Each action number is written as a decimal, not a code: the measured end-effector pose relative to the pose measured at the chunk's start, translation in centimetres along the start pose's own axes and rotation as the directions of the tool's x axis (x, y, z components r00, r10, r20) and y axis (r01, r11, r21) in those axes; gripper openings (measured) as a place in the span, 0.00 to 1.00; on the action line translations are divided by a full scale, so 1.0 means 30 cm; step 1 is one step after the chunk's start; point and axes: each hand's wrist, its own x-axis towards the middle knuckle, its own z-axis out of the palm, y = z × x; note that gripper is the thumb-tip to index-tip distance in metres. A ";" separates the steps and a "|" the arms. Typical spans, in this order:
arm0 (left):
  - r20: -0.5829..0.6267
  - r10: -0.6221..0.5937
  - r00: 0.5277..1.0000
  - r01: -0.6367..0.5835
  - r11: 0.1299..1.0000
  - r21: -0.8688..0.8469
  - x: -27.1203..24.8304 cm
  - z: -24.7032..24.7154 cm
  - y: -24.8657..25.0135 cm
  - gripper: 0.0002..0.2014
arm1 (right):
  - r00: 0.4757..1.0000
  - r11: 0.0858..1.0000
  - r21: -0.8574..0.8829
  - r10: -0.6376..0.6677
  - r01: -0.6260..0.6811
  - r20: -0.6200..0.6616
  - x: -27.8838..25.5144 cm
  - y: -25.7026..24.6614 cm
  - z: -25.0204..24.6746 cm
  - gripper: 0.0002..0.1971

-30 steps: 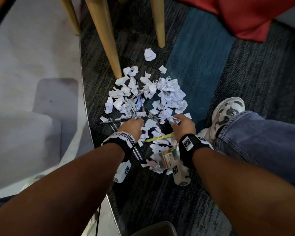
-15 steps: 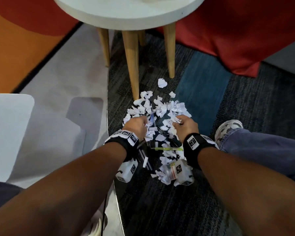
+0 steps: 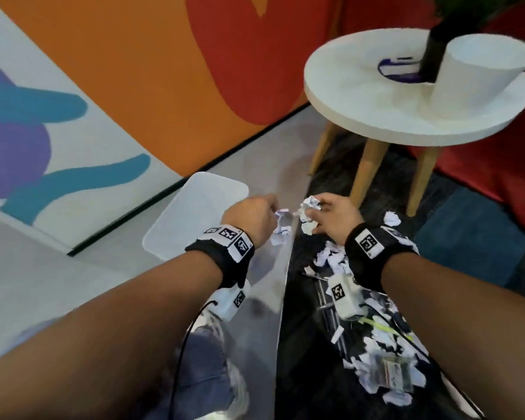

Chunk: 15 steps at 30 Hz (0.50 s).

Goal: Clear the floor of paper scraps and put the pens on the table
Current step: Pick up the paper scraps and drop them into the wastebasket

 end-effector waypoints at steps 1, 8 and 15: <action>-0.013 -0.039 0.999 0.039 0.999 -0.005 -0.018 -0.026 -0.052 0.08 | 0.999 1.000 0.010 -0.022 0.022 0.027 0.009 -0.029 0.049 0.07; -0.087 -0.268 0.959 0.265 0.963 -0.050 -0.058 -0.109 -0.317 0.04 | 0.978 0.989 0.110 -0.118 0.100 0.169 0.040 -0.200 0.367 0.05; -0.028 -0.377 0.926 0.378 0.924 0.057 -0.080 -0.063 -0.447 0.08 | 0.970 0.988 0.010 -0.155 0.156 0.188 0.064 -0.240 0.527 0.07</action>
